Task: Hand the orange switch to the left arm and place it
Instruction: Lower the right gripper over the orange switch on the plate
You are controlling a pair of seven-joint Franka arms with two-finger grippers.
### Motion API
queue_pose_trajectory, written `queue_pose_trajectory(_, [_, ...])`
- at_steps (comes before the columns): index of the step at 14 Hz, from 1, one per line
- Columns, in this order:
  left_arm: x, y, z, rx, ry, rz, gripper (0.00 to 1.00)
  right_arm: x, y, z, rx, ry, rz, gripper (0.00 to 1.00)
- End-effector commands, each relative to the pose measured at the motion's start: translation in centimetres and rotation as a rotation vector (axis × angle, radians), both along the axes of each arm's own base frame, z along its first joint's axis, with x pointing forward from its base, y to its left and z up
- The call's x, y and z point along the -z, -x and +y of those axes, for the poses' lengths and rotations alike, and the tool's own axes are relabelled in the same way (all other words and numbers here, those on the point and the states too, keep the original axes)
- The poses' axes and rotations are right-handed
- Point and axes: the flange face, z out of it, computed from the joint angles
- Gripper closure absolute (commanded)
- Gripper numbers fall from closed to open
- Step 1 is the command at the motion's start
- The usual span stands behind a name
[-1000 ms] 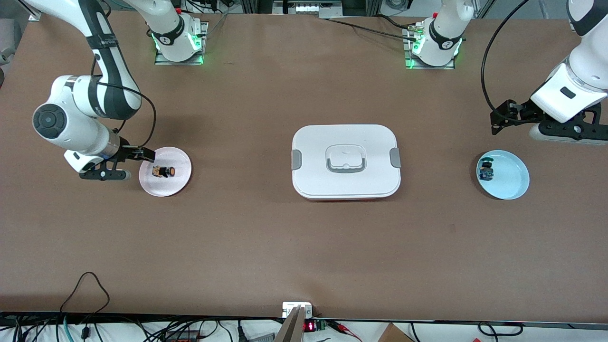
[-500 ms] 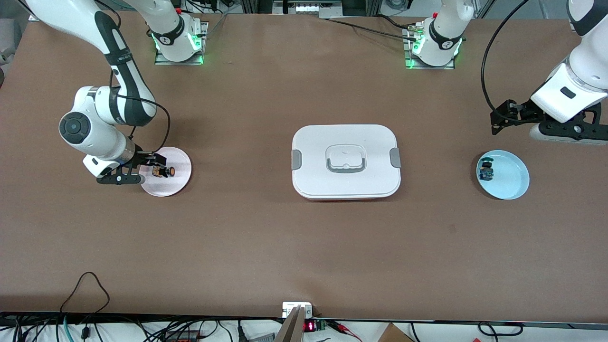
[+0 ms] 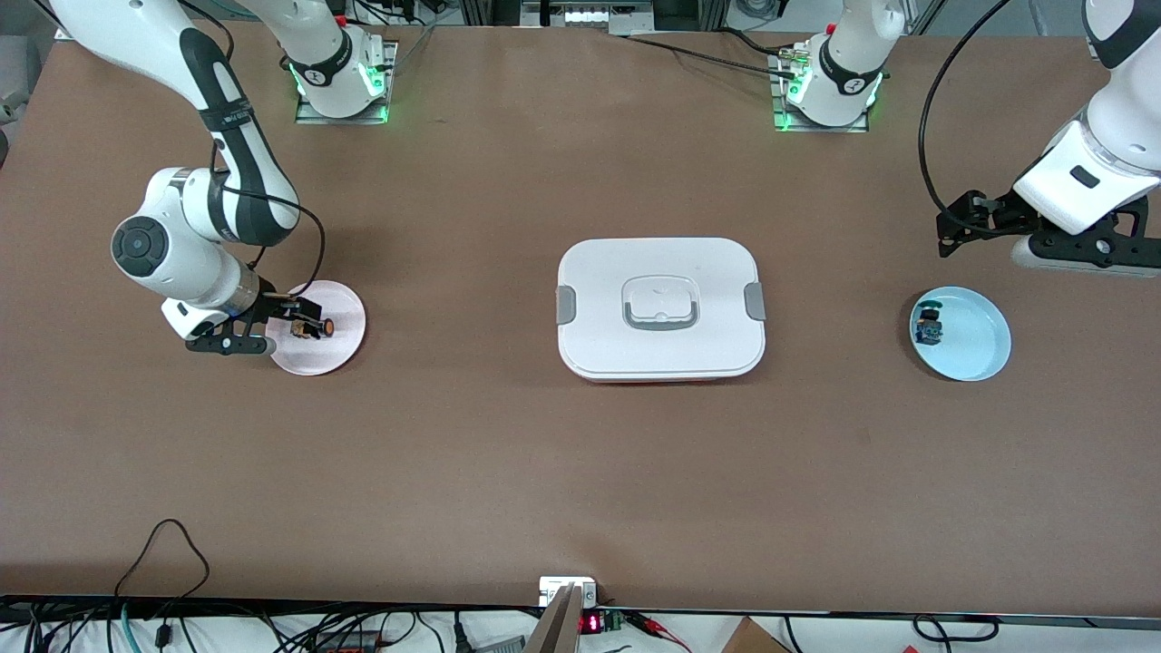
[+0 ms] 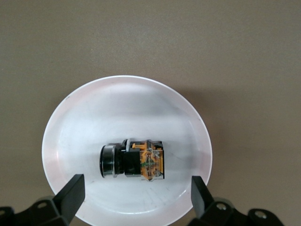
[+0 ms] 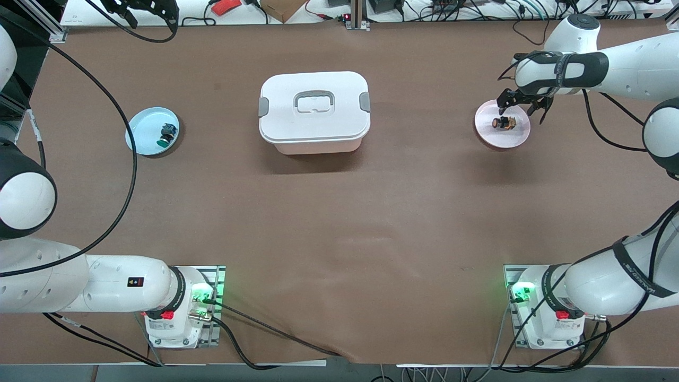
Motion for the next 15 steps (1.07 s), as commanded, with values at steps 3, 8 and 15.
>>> queue_pose_trajectory(3, [-0.5,-0.3,0.2,0.010,0.017,0.007,0.00,1.2,0.1,-0.3,-0.025,-0.013,-0.004,0.00])
queue_pose_trajectory(8, [-0.5,-0.4,0.2,0.010,0.017,0.005,0.00,2.0,0.1,0.0,-0.029,-0.011,-0.001,0.00])
queue_pose_trajectory(15, [-0.5,-0.4,0.4,0.005,0.017,0.007,0.00,2.9,-0.1,0.4,-0.041,-0.010,-0.002,0.00])
